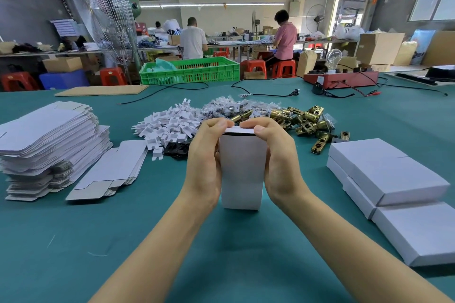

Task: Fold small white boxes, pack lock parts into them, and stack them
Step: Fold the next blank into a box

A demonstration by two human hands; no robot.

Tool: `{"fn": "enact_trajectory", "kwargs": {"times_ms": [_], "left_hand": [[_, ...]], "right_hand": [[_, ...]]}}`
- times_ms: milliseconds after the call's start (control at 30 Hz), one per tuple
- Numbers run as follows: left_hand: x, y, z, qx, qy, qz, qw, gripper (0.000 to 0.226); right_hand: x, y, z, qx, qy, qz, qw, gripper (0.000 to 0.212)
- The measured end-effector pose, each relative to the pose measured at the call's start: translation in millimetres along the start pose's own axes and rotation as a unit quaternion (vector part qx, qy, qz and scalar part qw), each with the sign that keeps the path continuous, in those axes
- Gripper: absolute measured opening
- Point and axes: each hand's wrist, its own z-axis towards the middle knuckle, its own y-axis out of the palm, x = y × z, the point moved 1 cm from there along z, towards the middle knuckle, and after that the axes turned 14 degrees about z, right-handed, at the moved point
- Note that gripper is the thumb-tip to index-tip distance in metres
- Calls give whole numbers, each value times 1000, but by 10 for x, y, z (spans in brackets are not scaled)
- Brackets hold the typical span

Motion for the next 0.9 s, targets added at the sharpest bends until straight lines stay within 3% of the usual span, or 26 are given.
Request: {"fn": "enact_trajectory", "kwargs": {"times_ms": [133,533,733,900], "left_hand": [[-26,-24,8,1,-5,17,1000,14],[-137,-30,-1,9,51,103,993,19],[-127,-2,-33,22,98,135,986,15],[-84,51,-65,56,94,102,989,5]], "right_hand": [[50,-6,-11,37,-29,-56,997,17],[109,-74,2,29,-99,-119,988,1],[90,-44,0,30,-103,-109,988,6],[18,32,-22,41,-101,-36,993,9]]}}
